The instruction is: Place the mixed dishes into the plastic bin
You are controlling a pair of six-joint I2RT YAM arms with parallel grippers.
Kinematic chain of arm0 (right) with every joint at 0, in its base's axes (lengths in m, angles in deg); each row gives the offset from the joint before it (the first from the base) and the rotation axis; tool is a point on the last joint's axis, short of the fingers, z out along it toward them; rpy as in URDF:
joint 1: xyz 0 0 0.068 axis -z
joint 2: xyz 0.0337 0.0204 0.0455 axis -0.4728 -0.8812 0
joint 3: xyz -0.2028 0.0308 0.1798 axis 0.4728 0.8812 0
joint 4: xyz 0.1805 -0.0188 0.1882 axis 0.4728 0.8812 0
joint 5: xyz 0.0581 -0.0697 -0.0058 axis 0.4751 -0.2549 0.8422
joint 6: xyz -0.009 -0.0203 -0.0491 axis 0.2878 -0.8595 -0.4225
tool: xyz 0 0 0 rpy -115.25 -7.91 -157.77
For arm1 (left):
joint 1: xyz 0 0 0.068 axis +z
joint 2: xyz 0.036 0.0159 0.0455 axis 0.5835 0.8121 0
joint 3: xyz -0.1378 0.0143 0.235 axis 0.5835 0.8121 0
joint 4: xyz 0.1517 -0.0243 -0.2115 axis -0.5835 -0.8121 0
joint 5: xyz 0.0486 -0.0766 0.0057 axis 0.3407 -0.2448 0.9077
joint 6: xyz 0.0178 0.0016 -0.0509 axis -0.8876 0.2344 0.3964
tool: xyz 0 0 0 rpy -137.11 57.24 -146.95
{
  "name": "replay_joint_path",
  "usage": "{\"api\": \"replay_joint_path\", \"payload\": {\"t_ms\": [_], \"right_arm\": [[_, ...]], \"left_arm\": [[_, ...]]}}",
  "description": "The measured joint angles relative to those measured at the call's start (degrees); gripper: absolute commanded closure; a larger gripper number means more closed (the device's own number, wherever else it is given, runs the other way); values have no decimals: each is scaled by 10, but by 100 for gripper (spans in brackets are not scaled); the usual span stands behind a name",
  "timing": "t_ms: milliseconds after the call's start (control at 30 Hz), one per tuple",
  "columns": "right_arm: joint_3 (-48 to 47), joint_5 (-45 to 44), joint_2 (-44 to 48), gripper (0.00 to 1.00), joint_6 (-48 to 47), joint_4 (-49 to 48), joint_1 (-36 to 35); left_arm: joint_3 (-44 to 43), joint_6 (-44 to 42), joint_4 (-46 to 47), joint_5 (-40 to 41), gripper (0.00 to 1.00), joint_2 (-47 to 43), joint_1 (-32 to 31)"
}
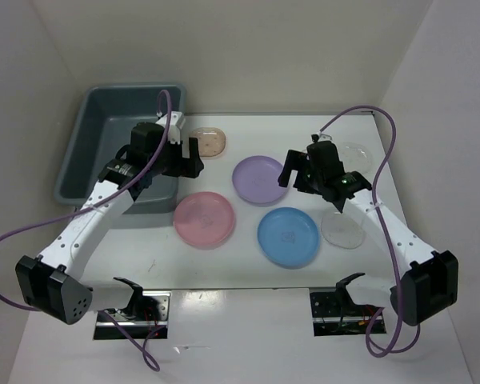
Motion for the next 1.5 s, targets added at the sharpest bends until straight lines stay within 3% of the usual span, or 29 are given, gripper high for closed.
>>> {"api": "replay_joint_path", "payload": {"t_ms": [300,433,467,567,733,833,1033,1300,1500], "right_arm": [[1,2,-25,0,12,-16,0],[1,2,-44,0,13,-22,0],[1,2,-47,0,13,-22,0],[1,5,-50,0,13,-24,0],[1,29,-51,0,12,-28,1],[1,46,-54,0,10,-30,3],[1,62,-56,0,1,-30,3],[11,81,-55,0,-3,-28,3],[20,82,-40,0,-3,-22,4]], "left_arm": [[4,-11,40,-15,0,-9,-29],[32,9,54,-61,10,-16,-56],[47,23,56,-68,17,-25,-61],[108,86,56,-63,17,-84,-65],[232,244,28,16,20,-278,-64],[271,336,1,47,28,-340,-64],[335,420,-50,70,31,-272,-64],[353,452,-70,129,32,-176,-64],[353,471,-53,145,45,-99,-64]]}}
